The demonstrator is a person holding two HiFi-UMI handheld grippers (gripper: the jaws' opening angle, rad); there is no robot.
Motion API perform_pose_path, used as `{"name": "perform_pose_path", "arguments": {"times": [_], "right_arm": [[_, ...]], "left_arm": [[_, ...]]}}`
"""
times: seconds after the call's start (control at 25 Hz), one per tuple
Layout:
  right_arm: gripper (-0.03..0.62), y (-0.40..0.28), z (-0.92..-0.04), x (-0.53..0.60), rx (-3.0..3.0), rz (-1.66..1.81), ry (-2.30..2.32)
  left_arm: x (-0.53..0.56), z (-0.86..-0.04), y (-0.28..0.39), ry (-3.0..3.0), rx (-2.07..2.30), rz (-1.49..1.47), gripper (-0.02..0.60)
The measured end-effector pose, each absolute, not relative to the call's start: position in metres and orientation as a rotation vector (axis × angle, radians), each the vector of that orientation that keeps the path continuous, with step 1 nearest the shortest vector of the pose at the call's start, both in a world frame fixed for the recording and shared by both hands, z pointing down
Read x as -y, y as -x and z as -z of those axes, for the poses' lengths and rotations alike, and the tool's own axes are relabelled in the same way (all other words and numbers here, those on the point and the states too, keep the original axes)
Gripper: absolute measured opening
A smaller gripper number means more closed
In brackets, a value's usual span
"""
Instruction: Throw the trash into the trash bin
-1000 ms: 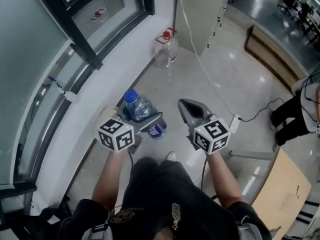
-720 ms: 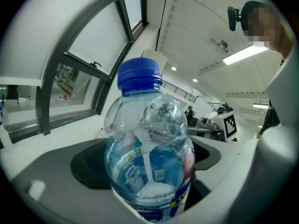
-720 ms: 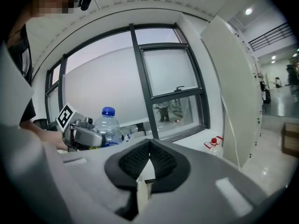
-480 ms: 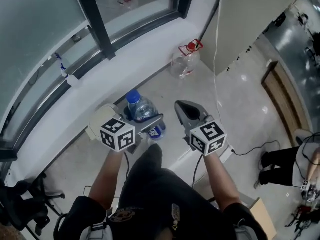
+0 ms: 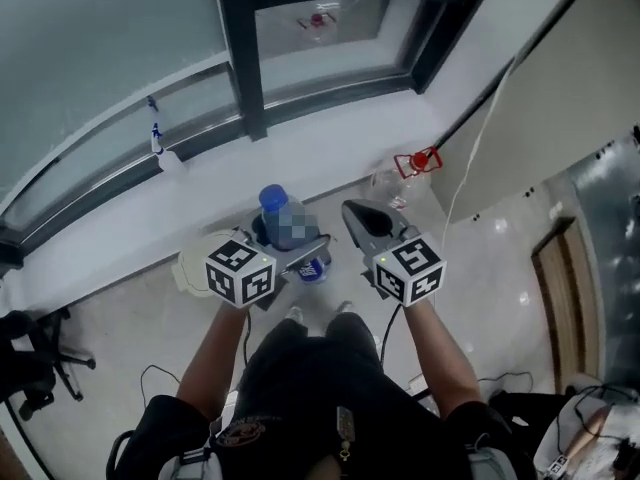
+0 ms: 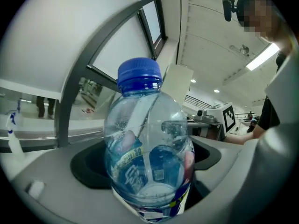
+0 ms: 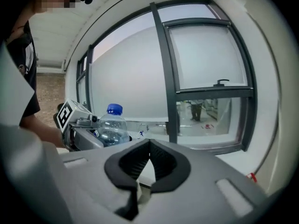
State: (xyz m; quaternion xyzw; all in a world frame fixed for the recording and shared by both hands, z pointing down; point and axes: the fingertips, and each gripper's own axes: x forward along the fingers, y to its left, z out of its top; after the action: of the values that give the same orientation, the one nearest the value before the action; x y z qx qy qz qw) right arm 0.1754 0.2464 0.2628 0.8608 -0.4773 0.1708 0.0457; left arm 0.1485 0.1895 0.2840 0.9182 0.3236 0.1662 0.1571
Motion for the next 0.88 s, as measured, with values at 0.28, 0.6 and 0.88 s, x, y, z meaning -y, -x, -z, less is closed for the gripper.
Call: {"name": "perform_pose_path", "arguments": {"times": [0.28,0.6,0.88], "right_arm": [[0.003,-0.232,-0.280,-0.168,1.872,-0.498,-2.300],[0.003,-0.245,-0.314,-0.112,2.194,-0.526,-1.858],[0.003,-0.192,-0.385,-0.064,2.289,-0.546,-1.470]], "left_arm": [[-0.122,-0.304,-0.183,-2.697,-0.418,-0.450,0.488],[-0.089,-0.317,-0.163,-2.670,0.115,-0.425,0.488],[-0.053,-0.370,-0.095,-2.563,0.483,-0.389,0.488]]}}
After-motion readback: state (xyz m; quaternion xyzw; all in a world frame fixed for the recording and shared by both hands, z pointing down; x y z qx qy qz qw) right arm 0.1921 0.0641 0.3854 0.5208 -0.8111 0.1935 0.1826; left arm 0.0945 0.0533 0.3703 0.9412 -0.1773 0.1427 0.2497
